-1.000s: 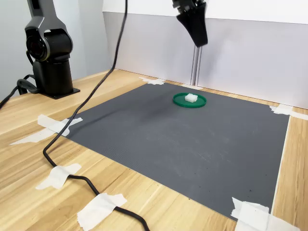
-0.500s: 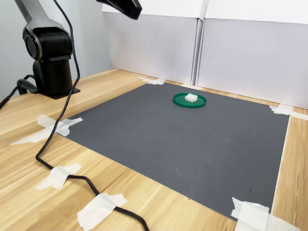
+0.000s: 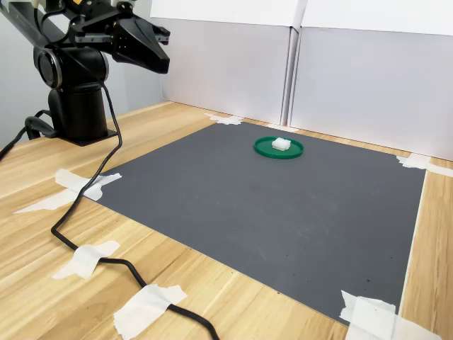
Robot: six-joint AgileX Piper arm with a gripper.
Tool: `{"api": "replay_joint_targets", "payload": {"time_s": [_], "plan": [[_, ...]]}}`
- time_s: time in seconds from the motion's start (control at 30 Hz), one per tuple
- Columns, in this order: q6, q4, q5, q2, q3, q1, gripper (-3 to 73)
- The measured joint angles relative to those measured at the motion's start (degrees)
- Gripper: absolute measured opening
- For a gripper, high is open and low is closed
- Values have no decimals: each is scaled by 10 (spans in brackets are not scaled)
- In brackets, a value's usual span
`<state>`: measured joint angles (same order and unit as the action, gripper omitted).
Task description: Grasp a white terminal and put it on the green lid.
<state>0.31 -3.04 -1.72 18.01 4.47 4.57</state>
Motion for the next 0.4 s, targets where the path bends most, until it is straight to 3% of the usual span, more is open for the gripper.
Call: {"api": "replay_joint_targets", "payload": {"time_s": [0.4], "plan": [[5, -26, 143, -121, -15, 0, -16]]}}
